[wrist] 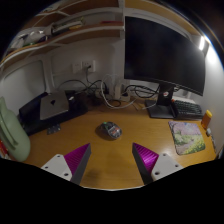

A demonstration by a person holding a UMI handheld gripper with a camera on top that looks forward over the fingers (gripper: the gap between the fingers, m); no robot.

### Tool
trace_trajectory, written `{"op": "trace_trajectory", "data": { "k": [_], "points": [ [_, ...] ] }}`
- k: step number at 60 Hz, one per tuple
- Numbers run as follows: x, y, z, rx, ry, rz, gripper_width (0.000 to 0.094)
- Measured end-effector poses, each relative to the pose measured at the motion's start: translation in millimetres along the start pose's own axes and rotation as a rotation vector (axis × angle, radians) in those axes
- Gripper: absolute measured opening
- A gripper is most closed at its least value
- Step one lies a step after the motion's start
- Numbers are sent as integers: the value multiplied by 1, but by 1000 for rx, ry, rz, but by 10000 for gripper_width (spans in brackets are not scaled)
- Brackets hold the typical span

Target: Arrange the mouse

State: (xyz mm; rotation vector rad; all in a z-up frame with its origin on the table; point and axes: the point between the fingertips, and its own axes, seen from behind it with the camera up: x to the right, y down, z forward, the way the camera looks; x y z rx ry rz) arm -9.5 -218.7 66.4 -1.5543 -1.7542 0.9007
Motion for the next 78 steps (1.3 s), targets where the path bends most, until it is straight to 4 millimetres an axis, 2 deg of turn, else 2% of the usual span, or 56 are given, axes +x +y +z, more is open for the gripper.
{"op": "trace_trajectory", "data": {
  "k": [15,31,46,62,65,70,78],
  "points": [
    [2,-5,70,0,42,14,860],
    [7,-9,128,-18,67,16,863],
    [16,-23,162,-20,82,21,865],
    [31,-30,183,-38,92,54,853],
    [29,-30,184,-38,83,53,797],
    [23,-30,185,-41,68,44,475],
    [23,-31,183,-68,76,32,411]
  ]
}}
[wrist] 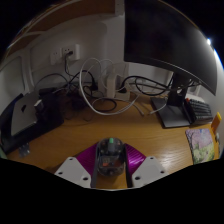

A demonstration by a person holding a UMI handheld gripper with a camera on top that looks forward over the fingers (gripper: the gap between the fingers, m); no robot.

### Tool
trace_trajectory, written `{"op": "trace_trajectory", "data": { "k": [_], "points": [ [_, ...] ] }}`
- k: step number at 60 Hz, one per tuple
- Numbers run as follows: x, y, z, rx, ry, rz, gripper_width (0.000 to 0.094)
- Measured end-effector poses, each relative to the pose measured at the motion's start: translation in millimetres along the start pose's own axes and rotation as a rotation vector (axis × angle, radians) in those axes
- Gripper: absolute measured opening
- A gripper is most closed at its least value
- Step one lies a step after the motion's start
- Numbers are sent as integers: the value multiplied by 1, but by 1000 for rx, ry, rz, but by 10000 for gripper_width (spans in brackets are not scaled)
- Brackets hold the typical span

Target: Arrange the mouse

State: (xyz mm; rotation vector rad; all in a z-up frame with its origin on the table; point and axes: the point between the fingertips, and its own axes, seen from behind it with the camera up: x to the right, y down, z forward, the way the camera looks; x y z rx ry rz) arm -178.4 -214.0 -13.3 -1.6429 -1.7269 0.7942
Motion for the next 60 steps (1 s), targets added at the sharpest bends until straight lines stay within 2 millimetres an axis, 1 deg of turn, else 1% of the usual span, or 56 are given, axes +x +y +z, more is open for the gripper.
{"op": "trace_trajectory", "data": {
  "k": [3,5,9,12,15,18,19,23,25,26,28,32,33,34,37,40,41,45,49,51,55,56,57,60],
  "points": [
    [1,-3,-8,-11,-16,21,401],
    [6,-10,-15,-5,-16,31,403],
    [23,-38,-39,41,-23,43,400],
    [45,-61,-60,80,-16,52,397],
    [74,-82,-80,107,-3,67,397],
    [107,-98,-95,124,18,89,397],
    [122,-102,-99,128,25,97,398],
    [178,-109,-111,130,65,123,398],
    [211,-109,-115,134,91,133,397],
    [225,-107,-116,137,115,138,396],
    [260,-103,-115,127,139,135,397],
    [315,-84,-111,98,173,146,398],
    [324,-77,-111,92,182,152,397],
    [338,-70,-107,81,181,151,397],
    [370,-48,-98,49,189,140,396],
    [393,-25,-87,23,184,125,396],
    [395,-18,-86,11,183,122,397],
    [408,11,-71,-21,156,104,396],
    [413,35,-59,-48,131,96,396],
    [413,43,-55,-54,119,90,396],
    [413,55,-49,-62,102,80,399],
    [413,54,-48,-49,98,80,404],
    [412,53,-48,-42,94,79,434],
    [412,54,-47,-39,85,65,462]
  ]
}}
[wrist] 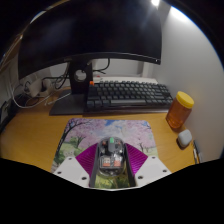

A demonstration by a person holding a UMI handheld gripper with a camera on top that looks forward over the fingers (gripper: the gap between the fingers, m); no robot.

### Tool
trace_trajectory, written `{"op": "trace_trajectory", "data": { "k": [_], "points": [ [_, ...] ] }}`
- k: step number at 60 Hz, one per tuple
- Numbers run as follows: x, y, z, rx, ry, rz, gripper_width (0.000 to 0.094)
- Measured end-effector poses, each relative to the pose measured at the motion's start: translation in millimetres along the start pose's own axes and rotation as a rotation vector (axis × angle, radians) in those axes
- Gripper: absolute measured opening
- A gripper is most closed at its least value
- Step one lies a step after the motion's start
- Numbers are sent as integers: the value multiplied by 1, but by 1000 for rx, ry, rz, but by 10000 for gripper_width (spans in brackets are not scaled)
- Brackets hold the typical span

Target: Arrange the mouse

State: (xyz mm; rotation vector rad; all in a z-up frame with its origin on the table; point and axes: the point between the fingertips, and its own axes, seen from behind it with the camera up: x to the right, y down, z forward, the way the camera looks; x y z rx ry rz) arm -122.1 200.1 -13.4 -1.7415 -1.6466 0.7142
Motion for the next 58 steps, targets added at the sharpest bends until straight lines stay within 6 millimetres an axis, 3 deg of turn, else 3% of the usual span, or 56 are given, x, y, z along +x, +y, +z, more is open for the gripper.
{"op": "trace_trajectory", "data": {
  "k": [3,8,10,13,19,28,35,41,47,58],
  "points": [
    [-2,0,0,0,-19,-16,517],
    [4,-6,-8,-1,-6,-23,881],
    [8,-11,-15,3,9,-19,837],
    [8,-19,-32,-1,15,-5,862],
    [-3,-29,-82,-35,-1,22,859],
    [-24,-31,-159,-64,-27,9,858],
    [-41,-21,-199,-77,-61,-4,849],
    [-45,-10,-219,-78,-66,-9,850],
    [-47,-1,-225,-92,-67,-19,849],
    [-36,-16,-230,-29,-18,-65,856]
  ]
}}
